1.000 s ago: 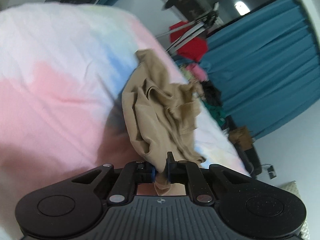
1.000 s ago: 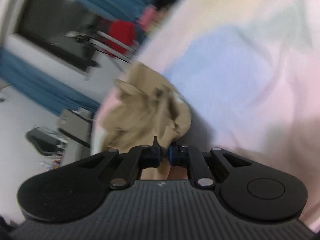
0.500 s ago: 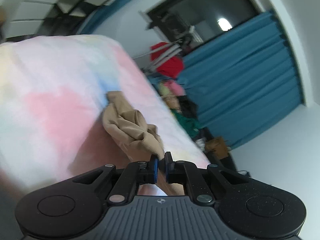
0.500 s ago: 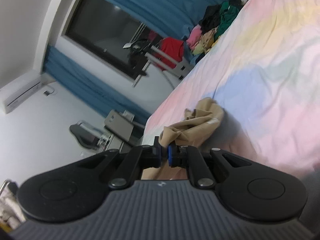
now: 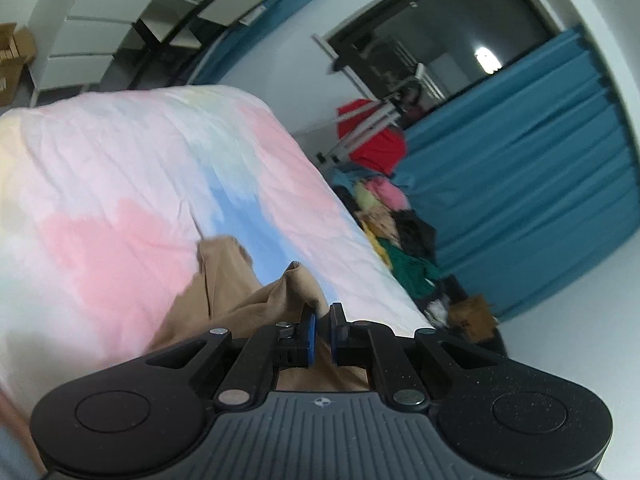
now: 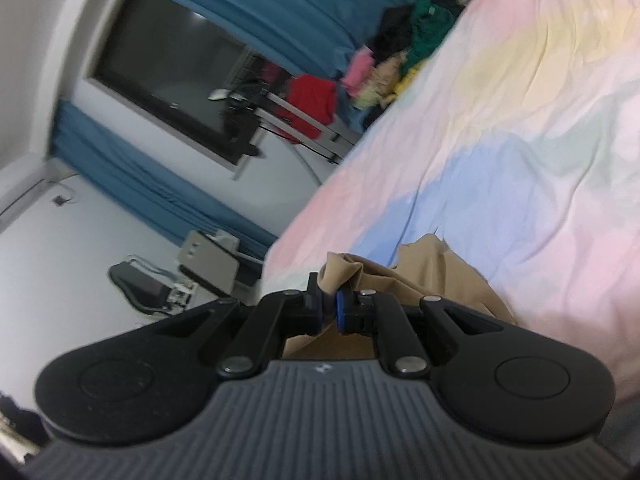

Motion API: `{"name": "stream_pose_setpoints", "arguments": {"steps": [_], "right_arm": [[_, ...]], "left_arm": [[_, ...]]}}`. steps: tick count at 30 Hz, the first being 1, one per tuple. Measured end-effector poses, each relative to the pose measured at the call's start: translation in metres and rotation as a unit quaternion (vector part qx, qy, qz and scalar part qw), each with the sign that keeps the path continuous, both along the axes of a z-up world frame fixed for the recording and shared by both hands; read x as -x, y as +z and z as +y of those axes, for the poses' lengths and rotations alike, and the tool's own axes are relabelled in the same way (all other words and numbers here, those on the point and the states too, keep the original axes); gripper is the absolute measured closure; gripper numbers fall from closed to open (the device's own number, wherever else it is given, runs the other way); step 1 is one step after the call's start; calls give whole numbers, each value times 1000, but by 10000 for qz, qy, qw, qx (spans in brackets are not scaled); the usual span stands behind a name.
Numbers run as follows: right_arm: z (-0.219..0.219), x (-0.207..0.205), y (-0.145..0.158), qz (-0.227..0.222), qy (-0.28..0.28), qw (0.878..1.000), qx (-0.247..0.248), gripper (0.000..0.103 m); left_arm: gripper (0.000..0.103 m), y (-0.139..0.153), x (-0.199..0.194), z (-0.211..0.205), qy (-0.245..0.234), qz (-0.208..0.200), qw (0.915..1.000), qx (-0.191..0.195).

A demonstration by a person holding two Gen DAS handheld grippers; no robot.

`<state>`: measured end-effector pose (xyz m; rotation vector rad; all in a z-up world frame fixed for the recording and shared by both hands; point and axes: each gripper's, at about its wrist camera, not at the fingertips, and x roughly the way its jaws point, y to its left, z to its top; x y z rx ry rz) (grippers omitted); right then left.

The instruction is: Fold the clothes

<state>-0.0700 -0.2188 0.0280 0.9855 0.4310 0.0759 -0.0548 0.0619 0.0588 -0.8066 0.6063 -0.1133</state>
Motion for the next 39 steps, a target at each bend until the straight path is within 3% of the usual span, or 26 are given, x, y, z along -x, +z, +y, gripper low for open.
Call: {"name": "stream_pose_setpoints", "arguments": {"steps": [5, 11, 16, 24, 27, 28, 29, 30, 31, 32, 34, 37, 38, 39], "right_arm": [[2, -50, -9, 279, -20, 9996, -9, 93], [-7, -99, -53, 488, 145, 9981, -349, 93], [-8, -129, -78, 716, 269, 9965, -345, 93], [-5, -156, -106, 1053, 303, 9938, -162, 91], [-7, -154, -101, 897, 497, 9946, -144, 84], [-6, -151, -98, 749, 635, 9951, -106, 67], [-4, -149, -94, 601, 773, 9952, -69, 53], [-2, -147, -90, 451, 910, 9948, -31, 22], [2, -143, -84, 249, 1013, 9945, 8, 9], [5, -138, -77, 85, 1063, 9942, 108, 10], [12, -128, -64, -262, 1201, 9920, 287, 11], [17, -112, -52, -572, 1219, 9894, 552, 11], [21, -111, -49, -523, 1245, 9871, 855, 11], [25, -112, -48, -450, 1303, 9834, 1181, 25]], "left_arm": [[96, -7, -55, -15, 104, -34, 9980, -618], [96, -54, -110, -15, 51, -55, 9969, -789], [95, -88, -150, -12, -153, 3, 9948, -1003], [92, -120, -179, -11, -364, 251, 9925, -1141], [92, -120, -176, -11, -450, 184, 9918, -1183], [85, -119, -174, -11, -492, 145, 9915, -1195], [70, -118, -172, -12, -556, 82, 9909, -1226], [60, -114, -170, -16, -689, -53, 9889, -1313], [45, -111, -167, -19, -821, -188, 9866, -1399], [36, -107, -164, -23, -954, -323, 9836, -1496], [30, -101, -156, -31, -1242, -567, 9760, -1696], [26, -96, -145, -41, -1590, -781, 9657, -1896], [26, -97, -144, -44, -1609, -734, 9639, -1989], [26, -100, -144, -46, -1632, -655, 9610, -2133]]}}
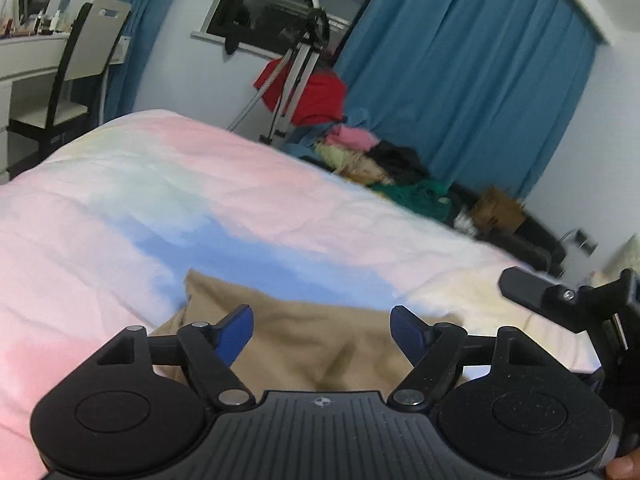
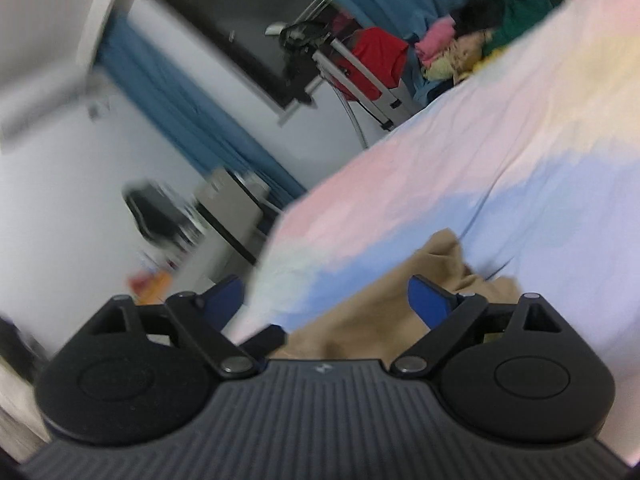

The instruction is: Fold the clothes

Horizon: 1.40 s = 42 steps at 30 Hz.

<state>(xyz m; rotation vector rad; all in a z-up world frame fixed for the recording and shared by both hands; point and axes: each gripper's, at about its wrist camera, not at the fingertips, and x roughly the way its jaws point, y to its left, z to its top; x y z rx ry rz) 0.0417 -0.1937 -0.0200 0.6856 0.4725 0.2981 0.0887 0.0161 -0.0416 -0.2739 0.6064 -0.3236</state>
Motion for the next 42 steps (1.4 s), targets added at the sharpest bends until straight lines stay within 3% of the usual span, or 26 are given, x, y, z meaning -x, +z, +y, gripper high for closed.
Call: {"name": "stream_pose_setpoints", "arguments": {"steps": [1, 2, 5, 6, 10, 15, 26, 33, 38, 42], "right_arm": [[6, -2, -1, 79, 38, 9992, 390, 42], [11, -6, -3, 150, 53, 9972, 729, 43], [26, -22, -19, 334, 85, 9873, 1548, 60], [29, -30, -24, 463, 122, 9864, 1575, 63], [39, -51, -35, 606, 144, 9798, 1899, 66], [40, -40, -36, 578, 168, 9765, 2068, 66], [57, 29, -13, 491, 361, 9631, 2621, 63], [57, 16, -34, 925, 487, 9590, 2636, 64], [58, 19, -35, 926, 498, 9573, 2693, 64], [58, 20, -35, 937, 488, 9578, 2673, 64]], "left_arm": [[26, -4, 0, -3, -36, 70, 9998, -171], [26, -9, -2, -7, -185, 185, 9989, -385], [30, -22, 0, -14, -381, 175, 9946, -947], [30, -24, 0, -18, -440, 161, 9930, -1086], [30, -31, -6, -26, -457, 169, 9899, -1328], [30, -35, -5, -28, -455, 142, 9888, -1414], [30, 4, 58, -10, -394, -121, 9919, -1201], [27, -19, 53, -13, -304, 321, 9885, -1445], [29, -8, 67, -11, -268, 306, 9914, -1242], [27, 5, 89, -5, -395, 448, 9951, -787]]}}
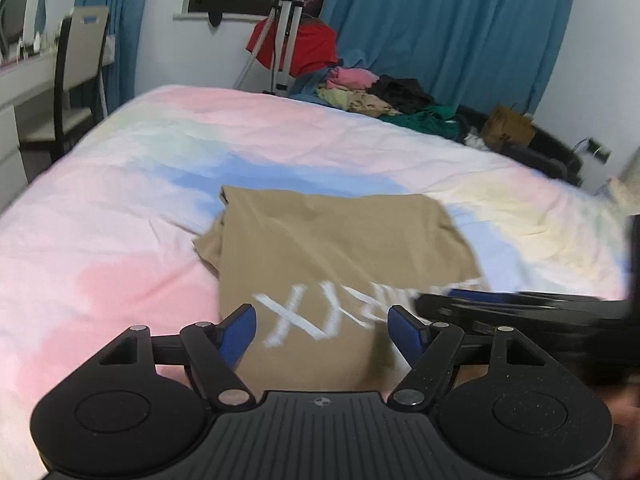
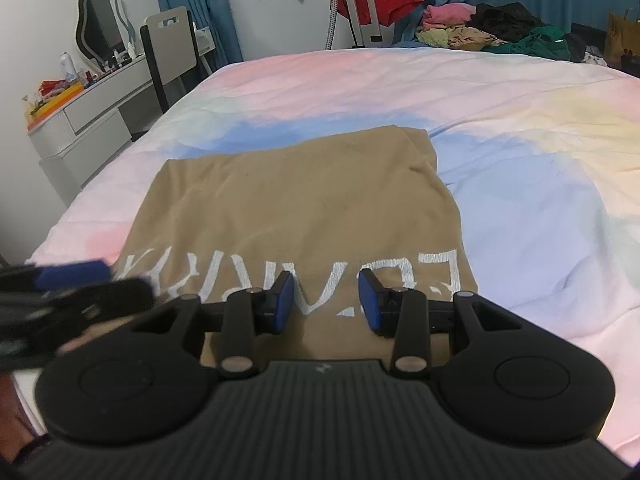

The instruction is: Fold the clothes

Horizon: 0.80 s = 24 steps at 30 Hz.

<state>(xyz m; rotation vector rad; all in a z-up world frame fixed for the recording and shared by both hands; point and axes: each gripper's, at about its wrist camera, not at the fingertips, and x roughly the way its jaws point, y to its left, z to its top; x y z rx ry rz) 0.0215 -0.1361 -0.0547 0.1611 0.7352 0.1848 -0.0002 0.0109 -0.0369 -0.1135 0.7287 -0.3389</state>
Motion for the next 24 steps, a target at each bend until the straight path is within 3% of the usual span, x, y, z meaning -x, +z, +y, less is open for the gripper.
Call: {"name": "stream_pose_setpoints", "arguments": {"steps": [4, 8, 9, 13, 17, 18, 20, 24], "right_arm": [[1, 0, 0, 4, -24, 10000, -9, 64], [3, 1, 1, 2, -46, 10000, 1, 64], [4, 1, 1, 2, -49, 10000, 5, 64], [5, 1, 0, 5, -57, 10000, 19, 64], [6, 1, 0, 0, -68, 10000, 43, 64], [7, 1, 0, -2, -64, 10000, 52, 64], [7, 1, -1, -7, -65, 10000, 67, 64], [5, 1, -1, -5, -121, 9999, 5, 64]], "left_arm": [[22, 7, 19, 8, -199, 270, 9960, 830], [22, -11, 11, 18, -86, 1096, 9802, 1646], [22, -18, 7, 23, 24, 1338, 9730, 1880], [22, -54, -12, 50, 680, 2153, 9263, 3016], [22, -78, -27, 63, 1201, 2467, 8933, 3559], [22, -80, -31, 64, 1255, 2458, 8883, 3670], [22, -78, -33, 65, 1322, 2274, 8884, 3763], [22, -63, -23, 62, 1059, 1842, 8975, 3863]]}}
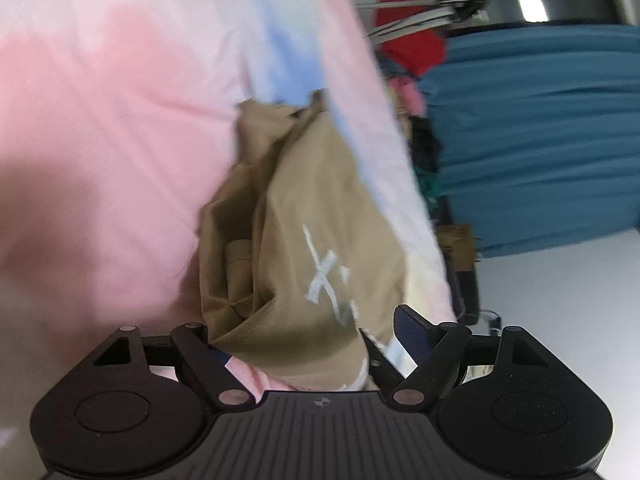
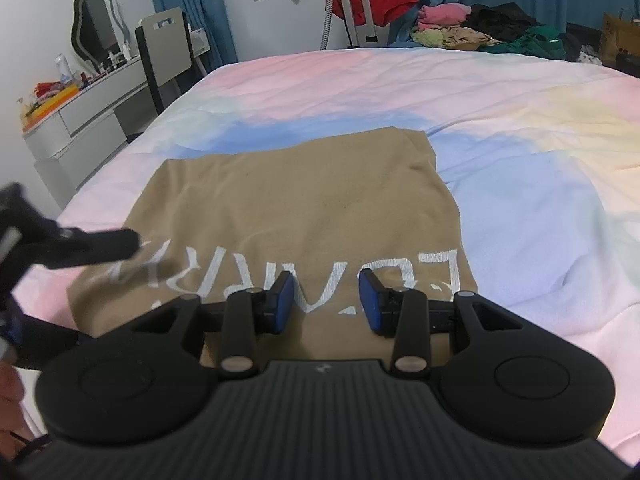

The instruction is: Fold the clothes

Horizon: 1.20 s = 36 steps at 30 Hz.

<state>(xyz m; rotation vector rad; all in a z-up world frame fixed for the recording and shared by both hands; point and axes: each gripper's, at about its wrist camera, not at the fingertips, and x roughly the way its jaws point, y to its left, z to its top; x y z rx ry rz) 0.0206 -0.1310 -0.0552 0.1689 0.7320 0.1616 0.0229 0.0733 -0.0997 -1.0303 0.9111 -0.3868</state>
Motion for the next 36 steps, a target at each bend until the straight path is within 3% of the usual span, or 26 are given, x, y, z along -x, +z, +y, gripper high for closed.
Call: {"name": "stream_pose_setpoints", "arguments": {"steps": [5, 9, 11, 14, 19, 21, 23, 27, 29, 31, 32, 34, 36], "right_arm": [[-4, -1, 0, 23, -106, 9998, -157, 64], [-5, -2, 0, 55, -131, 9996, -243, 64], [-5, -1, 0, 55, -142, 9996, -254, 64], [-6, -1, 0, 53, -161, 9995, -275, 64], [-22, 4, 8, -73, -486, 9946, -910, 62], [-32, 9, 16, -187, -621, 9886, -1362, 62], [-42, 15, 24, -258, -636, 9813, -1796, 62], [-52, 24, 33, -138, -410, 9692, -2426, 62], [-55, 25, 28, 255, -238, 9579, -2849, 61], [-57, 26, 18, 666, -138, 9403, -3334, 49], [-58, 28, 11, 917, -112, 9259, -3663, 45], [-59, 29, -4, 1243, -146, 9009, -4155, 25], [-61, 29, -19, 1533, -254, 8757, -4572, 22]], "left_arm": [[22, 14, 11, -3, -97, -532, 9984, 154], [25, 6, 9, -10, -153, -181, 9991, -341], [35, -2, 7, -13, -213, 122, 9982, -554], [34, 0, 10, -15, -269, -39, 9989, -390], [32, 18, 15, -18, -317, -711, 9965, -289], [32, 18, 19, -17, -247, -742, 9968, -146], [40, 14, 24, -13, -40, -701, 9975, 58], [39, 12, 28, -11, 49, -456, 9989, 104], [39, 15, 29, -5, 4, -474, 9989, -22], [38, 18, 28, -8, -16, -542, 9985, -73], [38, 19, 28, -9, -22, -571, 9983, -90], [38, 18, 27, -8, -10, -591, 9982, -69], [38, 19, 26, -1, 9, -588, 9983, -28]]}}
